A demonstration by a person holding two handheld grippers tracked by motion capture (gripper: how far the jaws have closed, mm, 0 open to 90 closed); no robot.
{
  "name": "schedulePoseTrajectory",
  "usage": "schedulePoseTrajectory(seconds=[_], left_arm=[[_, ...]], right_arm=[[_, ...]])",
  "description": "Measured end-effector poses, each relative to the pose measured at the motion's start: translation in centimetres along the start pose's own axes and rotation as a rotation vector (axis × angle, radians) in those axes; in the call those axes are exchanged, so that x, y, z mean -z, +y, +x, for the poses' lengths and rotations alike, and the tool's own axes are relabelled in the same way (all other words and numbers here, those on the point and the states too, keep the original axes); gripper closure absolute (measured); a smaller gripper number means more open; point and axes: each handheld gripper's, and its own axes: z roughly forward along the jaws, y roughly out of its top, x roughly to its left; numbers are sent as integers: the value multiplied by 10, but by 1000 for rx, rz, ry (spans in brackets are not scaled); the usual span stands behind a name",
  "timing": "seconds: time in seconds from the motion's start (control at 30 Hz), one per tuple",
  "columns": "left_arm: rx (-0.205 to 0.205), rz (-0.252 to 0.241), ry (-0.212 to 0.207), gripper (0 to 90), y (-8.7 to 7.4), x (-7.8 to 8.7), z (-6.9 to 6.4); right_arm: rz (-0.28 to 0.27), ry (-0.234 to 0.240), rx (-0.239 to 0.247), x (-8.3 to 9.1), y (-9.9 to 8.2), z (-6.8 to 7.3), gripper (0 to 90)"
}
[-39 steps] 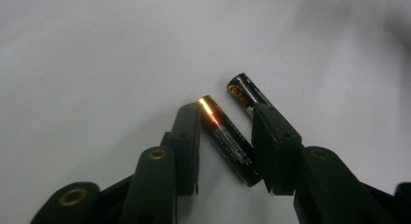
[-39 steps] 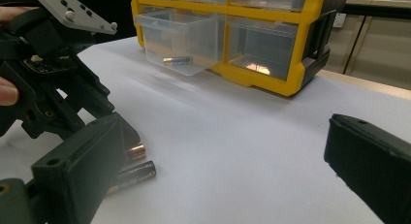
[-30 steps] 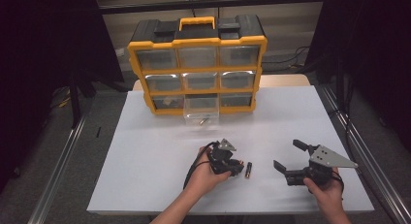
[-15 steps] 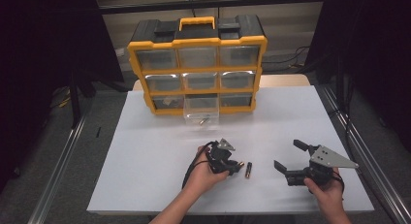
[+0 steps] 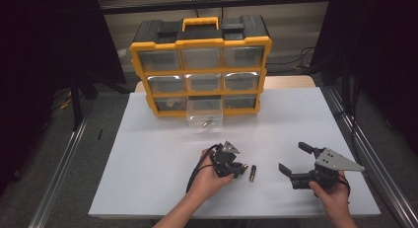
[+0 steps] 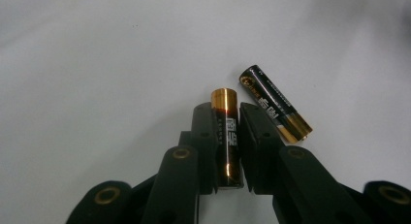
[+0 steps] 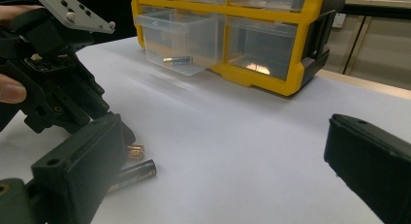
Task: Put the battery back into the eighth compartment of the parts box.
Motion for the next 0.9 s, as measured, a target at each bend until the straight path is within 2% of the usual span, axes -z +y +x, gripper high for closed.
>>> schedulePoseTrajectory(seconds=[0.07, 0.1, 0.13, 0.2, 0.23, 0.27, 0.4, 0.6, 0.9], left_arm=[[23, -1, -12, 773, 0, 0, 1], [22, 10, -14, 773, 1, 1, 2], [5, 24, -11, 773, 1, 4, 4], [31, 4, -13, 773, 2, 6, 5], [20, 12, -23, 773, 3, 8, 7], [50, -16, -24, 773, 4, 9, 7], [81, -37, -37, 773, 6, 16, 13], [108, -69, -43, 773, 9, 25, 20], [134, -81, -52, 773, 12, 40, 30]], right_arm=[[-1, 2, 0, 0, 0, 0, 5], [0, 1, -1, 0, 0, 0, 5], [0, 1, -1, 0, 0, -1, 5], [1, 1, 0, 0, 0, -1, 5], [2, 2, -1, 0, 0, -1, 5], [1, 2, -3, 1, 0, -1, 5], [1, -5, -7, 1, 0, -1, 5], [3, 0, -4, 0, 0, -1, 5], [6, -2, -7, 0, -1, -1, 5]])
